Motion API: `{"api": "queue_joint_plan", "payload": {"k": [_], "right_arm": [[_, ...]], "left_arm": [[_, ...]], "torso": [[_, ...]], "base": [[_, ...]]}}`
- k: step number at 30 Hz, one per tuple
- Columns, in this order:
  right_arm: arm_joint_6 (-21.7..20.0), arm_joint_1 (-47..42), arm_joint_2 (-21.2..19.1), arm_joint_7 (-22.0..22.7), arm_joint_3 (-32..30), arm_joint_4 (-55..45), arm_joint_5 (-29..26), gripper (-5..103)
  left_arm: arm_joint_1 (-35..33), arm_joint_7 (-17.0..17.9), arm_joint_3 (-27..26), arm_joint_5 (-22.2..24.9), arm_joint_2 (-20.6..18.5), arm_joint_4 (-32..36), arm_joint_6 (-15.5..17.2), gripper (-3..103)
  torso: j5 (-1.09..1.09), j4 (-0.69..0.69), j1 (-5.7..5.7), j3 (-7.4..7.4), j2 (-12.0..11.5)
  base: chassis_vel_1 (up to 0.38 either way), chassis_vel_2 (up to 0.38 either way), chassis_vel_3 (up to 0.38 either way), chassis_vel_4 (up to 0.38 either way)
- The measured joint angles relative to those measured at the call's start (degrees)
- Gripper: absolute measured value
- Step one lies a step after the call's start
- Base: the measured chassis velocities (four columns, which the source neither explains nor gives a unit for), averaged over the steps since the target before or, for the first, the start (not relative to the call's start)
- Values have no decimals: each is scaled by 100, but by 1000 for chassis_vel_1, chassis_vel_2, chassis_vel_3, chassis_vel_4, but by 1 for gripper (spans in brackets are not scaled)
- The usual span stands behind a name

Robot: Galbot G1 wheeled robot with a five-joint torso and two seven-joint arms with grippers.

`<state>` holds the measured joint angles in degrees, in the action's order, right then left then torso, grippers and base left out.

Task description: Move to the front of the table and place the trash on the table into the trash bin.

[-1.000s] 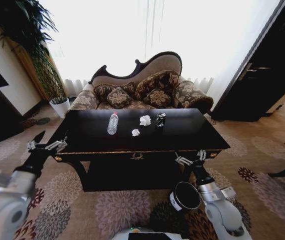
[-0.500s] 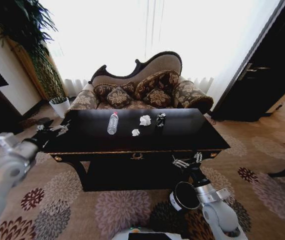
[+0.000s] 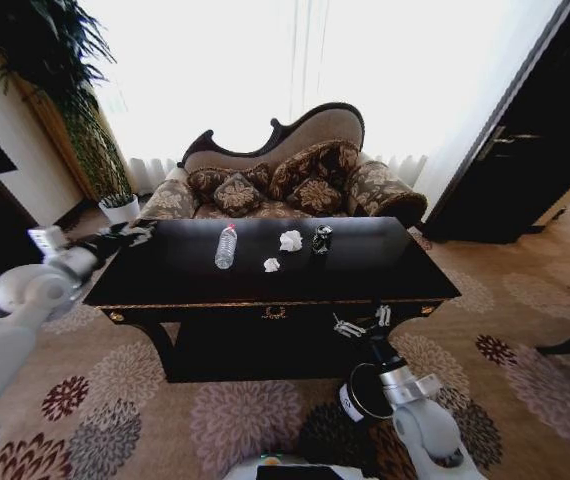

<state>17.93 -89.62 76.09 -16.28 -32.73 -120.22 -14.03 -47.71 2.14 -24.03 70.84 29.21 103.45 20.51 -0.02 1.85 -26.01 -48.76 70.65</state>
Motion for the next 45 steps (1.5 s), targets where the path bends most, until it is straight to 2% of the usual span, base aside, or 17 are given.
{"api": "queue_joint_plan", "payload": {"k": [1, 3, 6, 7, 10, 12, 14, 16, 20, 27, 38, 45], "right_arm": [[-10, 26, 28, 2, 80, -4, 57, 100], [-13, 38, 41, 3, 114, -7, 80, 100], [-21, 74, 102, 3, 291, -6, 216, 100], [-21, 74, 102, 3, 291, -6, 216, 100], [-22, 78, 140, 1, 390, 32, 301, 100], [-21, 79, 144, 0, 398, 41, 315, 100], [-21, 80, 143, 0, 398, 60, 329, 100], [-22, 72, 135, -2, 370, 81, 331, 100], [-5, 47, 125, -7, 328, 108, 335, 100], [13, 40, 98, -23, 299, 122, 339, 100], [89, 39, 89, -77, 294, 230, 349, 100], [113, 66, 89, -90, 300, 308, 373, 100]], "left_arm": [[254, 6, 297, -7, 49, -19, 12, 100], [370, 7, 438, -11, 79, -29, 15, 100], [1049, 98, 1337, -58, 290, -212, 20, 100], [1049, 98, 1337, -58, 290, -212, 20, 100], [1795, 428, 2222, -46, 629, -554, 22, 100], [1942, 506, 2368, -41, 719, -610, 26, 100], [2239, 752, 2604, -33, 952, -692, 54, 100], [2418, 1014, 2725, -35, 1222, -666, 130, 100], [2421, 1167, 2760, -79, 1413, -505, 241, 100], [2099, 1097, 2781, -415, 1418, -234, 342, 100], [1918, 900, 2982, -624, 1631, -418, 338, 100], [1725, 857, 2914, -728, 1725, -451, 338, 100]], "torso": [[2, 0, 0, 0, 0], [2, 0, 0, 0, 0], [1, 0, 1, 1, 0], [1, 0, 1, 1, 0], [1, 0, 0, 0, 0], [1, 1, 0, 0, 0], [2, 2, 0, 0, 0], [2, 2, 0, 0, 0], [3, 3, 0, 0, 0], [1, -1, 1, 1, 1], [1, 1, 1, 1, 1], [1, 1, 1, 1, 1]], "base": [[0, 0, 0, 0], [0, 0, 0, 0], [0, 0, 0, 0], [0, 0, 0, 0], [0, 0, 0, 0], [0, 0, 0, 0], [0, 0, 0, 0], [0, 0, 0, 0], [0, 0, 0, 0], [0, 0, 0, 0], [0, 0, 0, 0], [0, 0, 0, 0]]}}
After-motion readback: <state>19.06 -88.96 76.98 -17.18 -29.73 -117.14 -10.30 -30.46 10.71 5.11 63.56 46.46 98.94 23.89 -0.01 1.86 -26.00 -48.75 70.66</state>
